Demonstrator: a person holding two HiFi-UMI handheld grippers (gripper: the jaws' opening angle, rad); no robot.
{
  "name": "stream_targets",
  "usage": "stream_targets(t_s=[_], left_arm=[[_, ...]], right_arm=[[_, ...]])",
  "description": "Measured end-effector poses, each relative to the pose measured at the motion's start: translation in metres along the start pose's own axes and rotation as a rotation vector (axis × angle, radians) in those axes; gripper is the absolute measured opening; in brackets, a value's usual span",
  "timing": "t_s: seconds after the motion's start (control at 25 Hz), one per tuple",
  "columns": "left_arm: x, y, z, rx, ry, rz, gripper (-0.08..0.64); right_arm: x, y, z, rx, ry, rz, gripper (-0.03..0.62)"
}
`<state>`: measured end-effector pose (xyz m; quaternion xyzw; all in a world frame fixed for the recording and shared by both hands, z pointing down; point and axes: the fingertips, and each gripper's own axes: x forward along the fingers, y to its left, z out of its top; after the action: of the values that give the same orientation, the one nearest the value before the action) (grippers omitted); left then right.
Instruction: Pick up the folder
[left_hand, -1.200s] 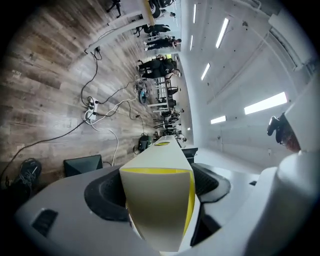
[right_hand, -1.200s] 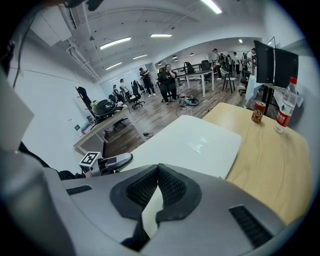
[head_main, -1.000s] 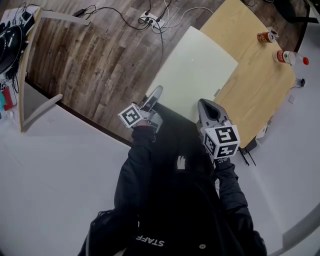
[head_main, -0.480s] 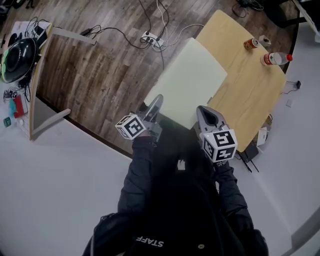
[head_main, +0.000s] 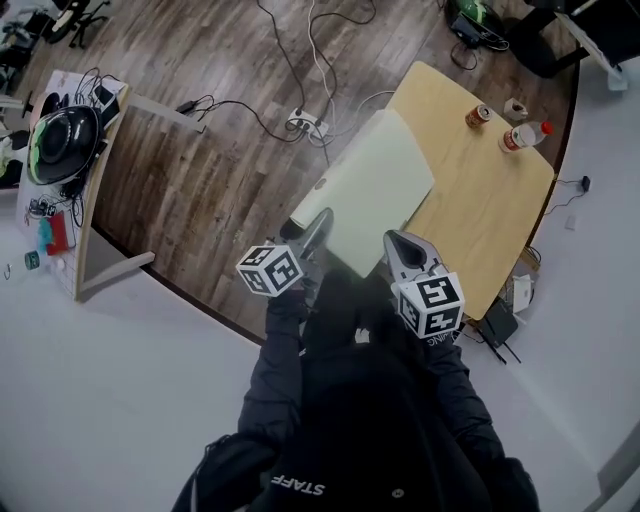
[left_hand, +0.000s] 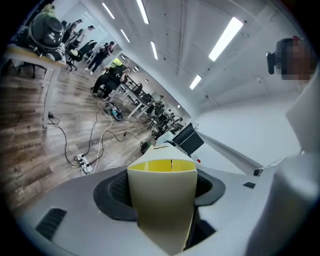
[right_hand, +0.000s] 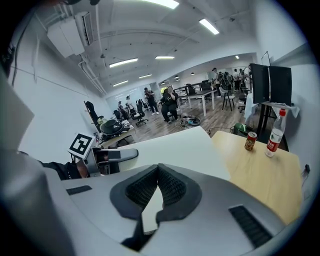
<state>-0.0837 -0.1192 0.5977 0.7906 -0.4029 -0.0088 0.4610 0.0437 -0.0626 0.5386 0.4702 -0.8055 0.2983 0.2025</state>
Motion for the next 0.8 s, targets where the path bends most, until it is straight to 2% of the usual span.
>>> stream_targets(t_s=[0.44, 0.8], left_arm=[[-0.014, -0.069, 0.068, 0.228, -0.062, 0.028, 0.298], [-0.024, -0.128, 0.124, 0.302, -0.148, 0.025, 0.298]], right_arm=[[-0.041, 0.002, 0.070, -0.046, -0.158, -0.034, 0.022], [-0.066, 0.011, 0.150, -0.094, -0.316, -0.053, 0.021]])
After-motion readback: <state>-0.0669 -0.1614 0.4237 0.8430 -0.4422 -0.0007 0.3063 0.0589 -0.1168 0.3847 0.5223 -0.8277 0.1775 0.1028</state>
